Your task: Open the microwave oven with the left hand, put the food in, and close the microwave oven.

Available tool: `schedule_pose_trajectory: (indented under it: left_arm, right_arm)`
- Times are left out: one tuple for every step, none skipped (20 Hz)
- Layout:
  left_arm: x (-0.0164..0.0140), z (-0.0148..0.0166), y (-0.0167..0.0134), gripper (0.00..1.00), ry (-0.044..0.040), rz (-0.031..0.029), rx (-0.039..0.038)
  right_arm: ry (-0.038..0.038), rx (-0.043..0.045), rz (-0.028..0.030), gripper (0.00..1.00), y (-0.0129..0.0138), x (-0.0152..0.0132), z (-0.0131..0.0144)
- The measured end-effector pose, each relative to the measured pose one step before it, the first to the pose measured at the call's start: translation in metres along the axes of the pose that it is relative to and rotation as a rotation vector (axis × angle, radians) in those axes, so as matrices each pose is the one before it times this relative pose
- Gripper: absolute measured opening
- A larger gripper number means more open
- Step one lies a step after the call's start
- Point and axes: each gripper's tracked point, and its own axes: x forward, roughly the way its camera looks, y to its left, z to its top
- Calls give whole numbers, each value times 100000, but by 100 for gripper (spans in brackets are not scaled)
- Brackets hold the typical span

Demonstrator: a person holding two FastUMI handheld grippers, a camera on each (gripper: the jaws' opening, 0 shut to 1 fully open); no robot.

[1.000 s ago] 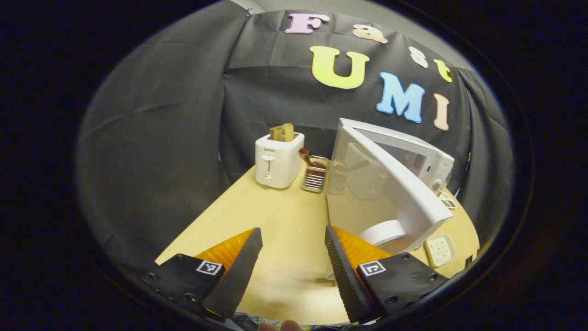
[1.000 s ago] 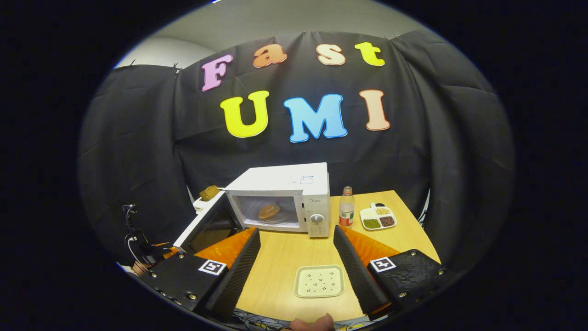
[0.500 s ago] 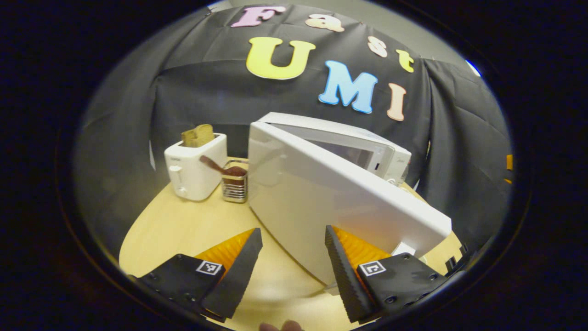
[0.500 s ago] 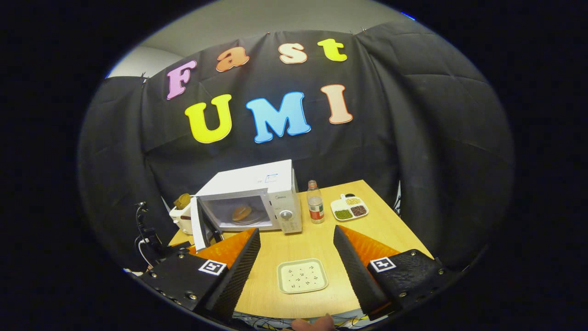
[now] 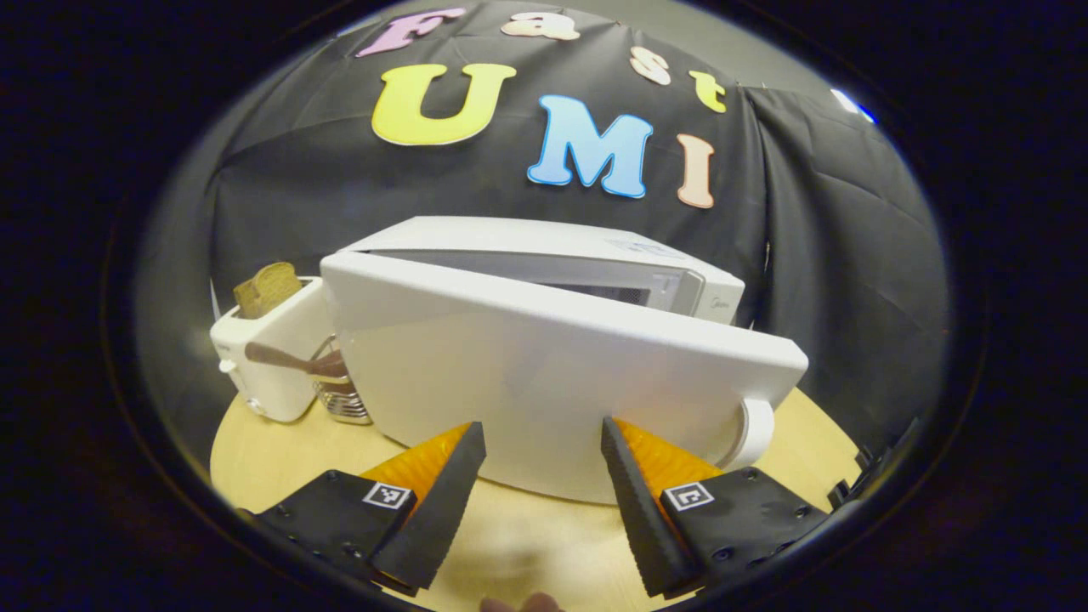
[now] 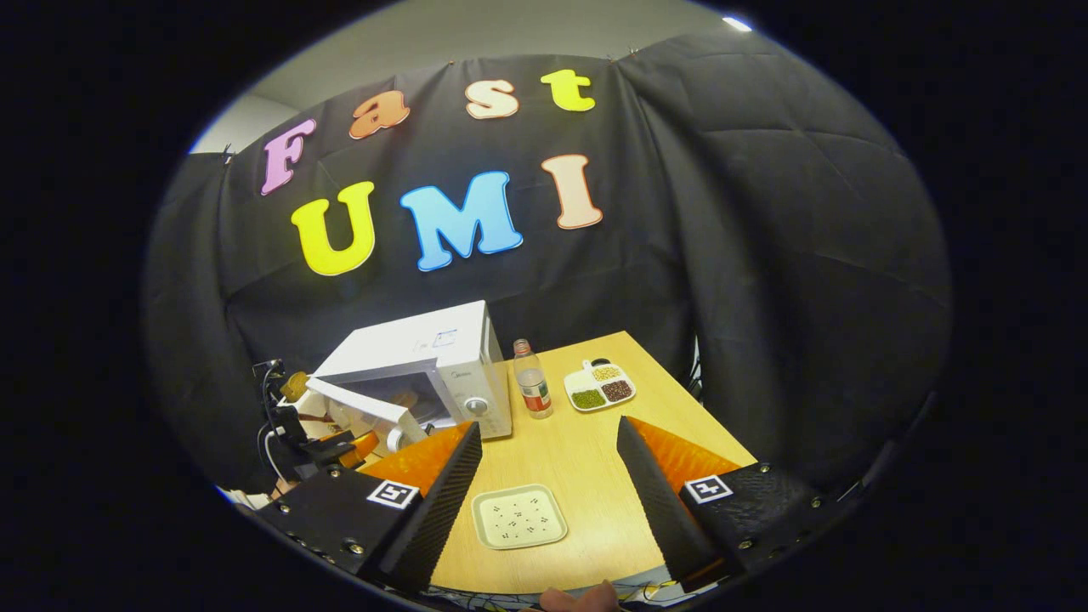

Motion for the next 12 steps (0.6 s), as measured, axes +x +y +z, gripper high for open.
schedule_pose_trajectory:
  left_arm:
    - [884, 451, -251, 93, 112, -389, 348]
    - [821, 299, -136, 95, -310, -262, 630]
    - [761, 376, -53, 93, -278, -150, 767]
    - [837, 371, -41, 93, -227, -36, 688]
    - [745, 463, -2, 93, -293, -67, 585]
    - [592, 174, -37, 93, 87, 458, 76]
    - [579, 77, -208, 97, -194, -555, 102]
    - [605, 93, 79, 97, -217, 434, 673]
    - [805, 130, -31, 92, -258, 232, 925]
    - [564, 200, 249, 92, 91, 1384, 971]
    - [269, -534, -164, 92, 2025, -223, -2130]
    - [188, -154, -338, 92, 9, -1194, -2076]
  right_arm:
    - [520, 255, -579, 98, -196, 390, -51]
    - [306, -200, -583, 98, -241, 432, 49]
    - [717, -5, -161, 98, -70, 526, -98]
    - [666, 373, -148, 98, -92, 350, 17]
    - [-87, 312, -121, 98, -84, 344, 121]
    - [-70, 51, -65, 98, 63, 231, 219]
    - [-130, -486, 23, 98, 47, 351, -22]
    - [158, -705, -296, 98, -91, 170, 63]
    - [68, -411, -166, 98, -76, 169, -20]
    - [-204, -58, -566, 98, -89, -52, 126]
    - [-126, 125, -384, 98, -209, 14, -66]
    - [-311, 153, -736, 98, -231, -131, 50]
